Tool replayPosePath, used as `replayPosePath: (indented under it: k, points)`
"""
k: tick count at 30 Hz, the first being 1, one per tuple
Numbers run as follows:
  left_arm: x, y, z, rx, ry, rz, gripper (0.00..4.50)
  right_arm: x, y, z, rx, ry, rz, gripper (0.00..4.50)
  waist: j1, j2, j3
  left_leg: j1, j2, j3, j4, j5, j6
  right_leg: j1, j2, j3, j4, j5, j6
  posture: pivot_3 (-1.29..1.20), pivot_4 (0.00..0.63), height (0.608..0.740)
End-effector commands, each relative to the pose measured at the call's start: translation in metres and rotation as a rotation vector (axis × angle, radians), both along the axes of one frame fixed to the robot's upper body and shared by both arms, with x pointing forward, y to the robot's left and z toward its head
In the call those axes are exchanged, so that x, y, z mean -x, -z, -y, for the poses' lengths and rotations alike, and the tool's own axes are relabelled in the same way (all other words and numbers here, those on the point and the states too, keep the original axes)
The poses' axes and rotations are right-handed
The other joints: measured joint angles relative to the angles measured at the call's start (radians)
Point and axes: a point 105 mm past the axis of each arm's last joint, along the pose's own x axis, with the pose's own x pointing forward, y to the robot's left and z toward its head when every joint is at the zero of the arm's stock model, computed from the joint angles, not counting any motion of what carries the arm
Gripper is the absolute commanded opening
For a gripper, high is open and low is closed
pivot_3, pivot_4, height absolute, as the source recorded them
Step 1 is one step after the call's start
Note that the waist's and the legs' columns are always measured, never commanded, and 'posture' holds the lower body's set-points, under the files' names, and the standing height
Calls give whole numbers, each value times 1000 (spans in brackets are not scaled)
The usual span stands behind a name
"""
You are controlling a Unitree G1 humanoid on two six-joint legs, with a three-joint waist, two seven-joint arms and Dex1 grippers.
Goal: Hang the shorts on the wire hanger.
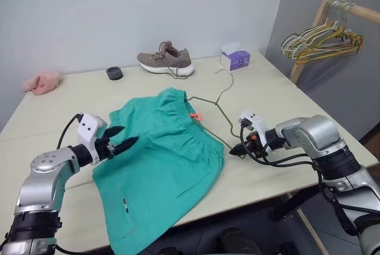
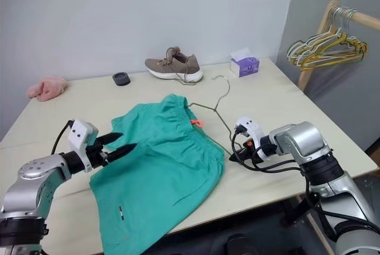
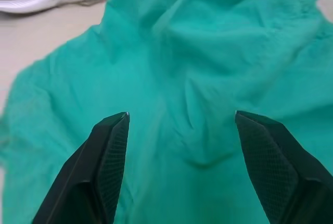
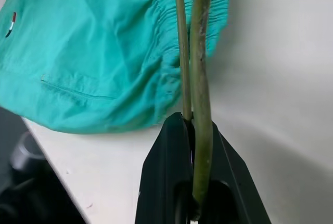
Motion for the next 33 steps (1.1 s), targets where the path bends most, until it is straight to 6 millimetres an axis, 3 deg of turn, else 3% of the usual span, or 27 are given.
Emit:
replayPosePath:
  k: [1,5,10,17,22,31,33]
  points:
    - [-8,-40,-3,0,0,131,4461,-2,-5,-6,91,-117,220,0,0,0,0,0,0,0,0,0,0,0,0,0,0,0,0,-242,0,740]
    - [-5,-65,4,-36,98,159,4486,-1,2,-1,179,-193,312,0,-3,0,0,0,0,0,0,0,0,-1,0,0,0,0,0,-240,0,740]
    - [2,-74,15,-129,227,125,4486,-5,4,0,220,-237,374,0,-7,0,0,0,0,0,0,0,0,-1,0,0,0,0,0,-236,0,740]
    - [6,-51,28,-330,363,67,4486,-2,3,-7,253,-334,455,0,-3,0,0,0,0,0,0,0,0,0,0,0,0,0,0,-243,0,740]
    - [-1,-40,40,-373,407,77,4486,2,2,-11,267,-388,494,0,-3,0,0,0,0,0,0,0,0,0,0,0,0,0,0,-248,0,740]
    - [4,-19,57,-389,514,35,4486,4,-6,-17,272,-435,540,0,-7,0,0,0,0,0,0,0,0,0,0,0,0,0,0,-264,0,740]
    - [5,-17,59,-375,521,30,4089,4,-9,-18,271,-443,552,0,-8,0,0,0,0,0,0,0,0,0,0,0,1,0,0,-265,0,740]
